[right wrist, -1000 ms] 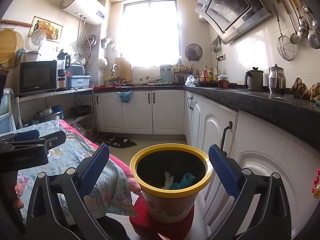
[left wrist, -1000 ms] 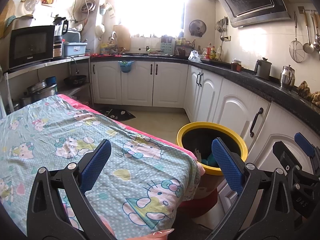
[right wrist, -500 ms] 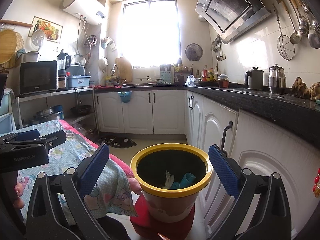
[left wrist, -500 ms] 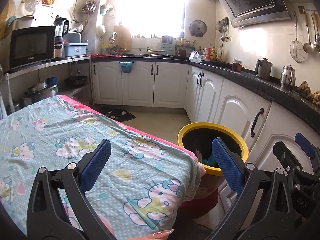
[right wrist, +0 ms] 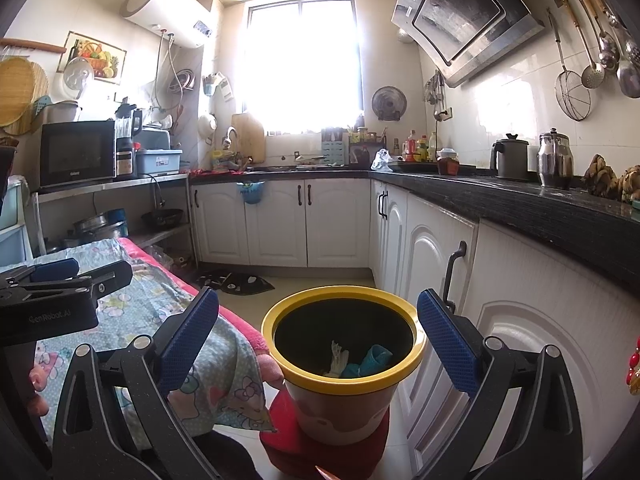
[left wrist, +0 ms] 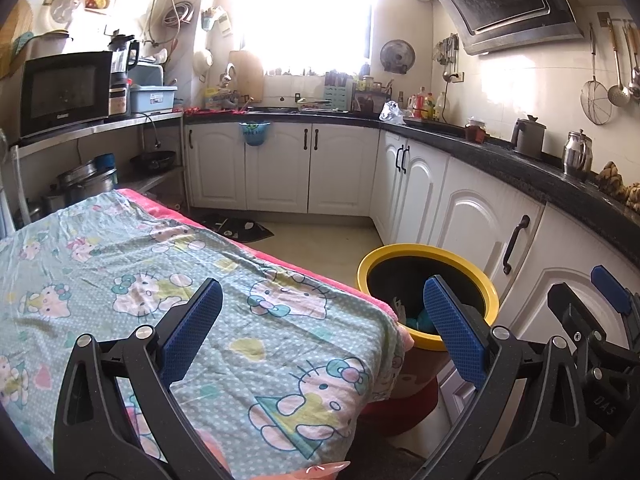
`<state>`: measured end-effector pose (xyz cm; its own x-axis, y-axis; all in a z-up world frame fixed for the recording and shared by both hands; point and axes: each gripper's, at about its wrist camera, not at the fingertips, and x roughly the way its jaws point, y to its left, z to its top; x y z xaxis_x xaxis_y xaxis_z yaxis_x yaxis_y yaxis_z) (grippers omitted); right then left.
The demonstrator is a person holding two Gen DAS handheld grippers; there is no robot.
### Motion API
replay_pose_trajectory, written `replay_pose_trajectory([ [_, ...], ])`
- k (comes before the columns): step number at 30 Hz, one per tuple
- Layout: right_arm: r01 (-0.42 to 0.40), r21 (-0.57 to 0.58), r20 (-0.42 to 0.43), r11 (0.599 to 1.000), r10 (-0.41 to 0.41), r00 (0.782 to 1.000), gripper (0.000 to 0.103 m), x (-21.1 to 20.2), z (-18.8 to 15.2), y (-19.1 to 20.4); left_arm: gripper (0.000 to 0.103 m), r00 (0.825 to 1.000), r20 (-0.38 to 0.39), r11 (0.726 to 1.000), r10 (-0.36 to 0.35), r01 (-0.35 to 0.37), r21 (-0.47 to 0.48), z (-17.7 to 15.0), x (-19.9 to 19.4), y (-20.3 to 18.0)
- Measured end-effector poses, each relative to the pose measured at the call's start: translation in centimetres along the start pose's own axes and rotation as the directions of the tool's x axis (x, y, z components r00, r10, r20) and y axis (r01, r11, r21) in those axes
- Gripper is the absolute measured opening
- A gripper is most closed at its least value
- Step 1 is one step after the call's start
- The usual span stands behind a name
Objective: Collect trash
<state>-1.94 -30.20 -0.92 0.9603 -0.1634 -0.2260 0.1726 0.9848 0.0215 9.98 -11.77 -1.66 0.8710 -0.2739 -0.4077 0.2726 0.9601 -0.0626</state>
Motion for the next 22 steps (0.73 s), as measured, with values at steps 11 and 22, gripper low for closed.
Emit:
replay_pose_trajectory([
  [11, -0.014, -0.017, -0.011, 1.0, 0.013, 1.0, 0.097, 0.5, -0.1, 0.8, 0.093, 0.999, -0.049, 0.999, 0.005, -0.007, -0.052, 0.0, -0.2, 1.7],
  [22, -0.74, -0.234, -0.215, 0.63, 0.709, 0.672, 0.097, 0.2, 4.3, 22.5, 0.093, 0.765, -0.377, 0.661, 0.523, -0.643, -0.388, -5.0, -13.1, 27.8],
])
